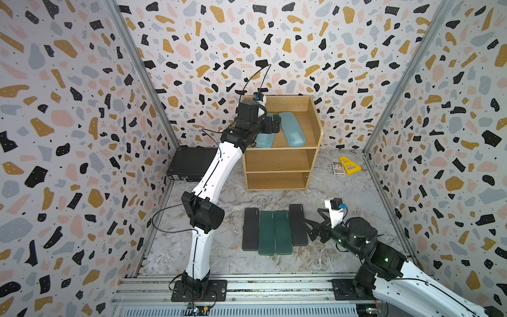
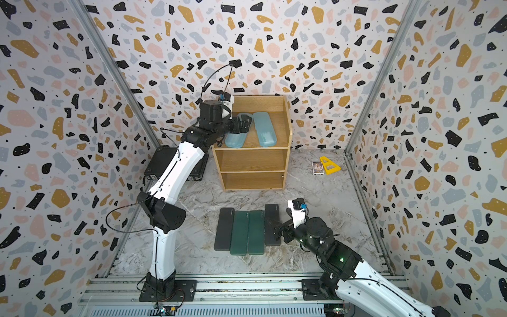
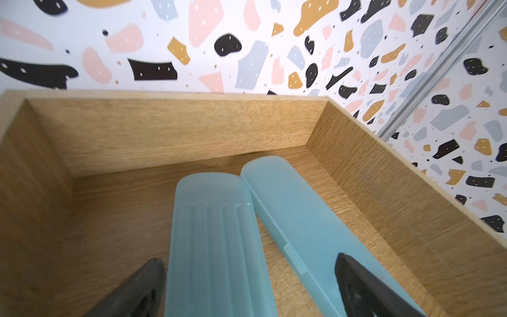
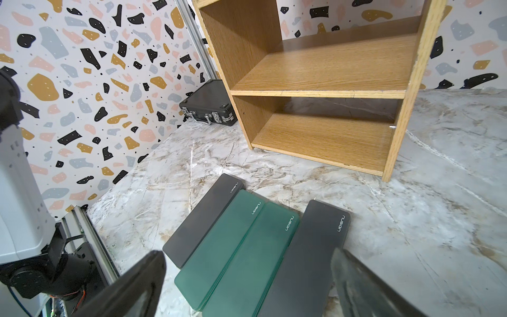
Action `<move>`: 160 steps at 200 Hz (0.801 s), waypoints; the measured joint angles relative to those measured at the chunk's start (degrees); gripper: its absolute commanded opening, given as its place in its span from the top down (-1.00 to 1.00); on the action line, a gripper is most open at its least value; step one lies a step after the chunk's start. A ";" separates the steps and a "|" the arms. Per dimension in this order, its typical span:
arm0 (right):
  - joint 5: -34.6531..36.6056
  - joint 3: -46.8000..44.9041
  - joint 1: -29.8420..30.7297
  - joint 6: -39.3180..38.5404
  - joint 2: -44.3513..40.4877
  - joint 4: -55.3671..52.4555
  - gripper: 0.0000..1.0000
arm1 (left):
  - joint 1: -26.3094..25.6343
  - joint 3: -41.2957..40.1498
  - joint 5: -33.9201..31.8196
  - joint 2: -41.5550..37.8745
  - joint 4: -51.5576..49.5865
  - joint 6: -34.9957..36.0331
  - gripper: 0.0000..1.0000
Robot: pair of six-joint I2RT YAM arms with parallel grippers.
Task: Place the pencil cases on the shelf according to color
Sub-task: Place the pencil case on the shelf, then pick up the pencil case from the center of the board.
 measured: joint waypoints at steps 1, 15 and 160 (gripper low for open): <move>0.00 0.00 0.00 -0.02 0.00 0.00 -1.00 | 0.00 0.02 -0.02 -0.11 0.02 0.02 -0.99; 0.00 0.00 0.00 -0.20 -0.61 -0.50 -1.00 | 0.00 0.22 -0.22 -0.90 0.13 0.61 -0.99; 15.65 11.13 -0.02 -2.75 10.05 -18.12 -1.00 | -5.11 -47.58 -7.56 -40.54 6.97 4.68 -0.99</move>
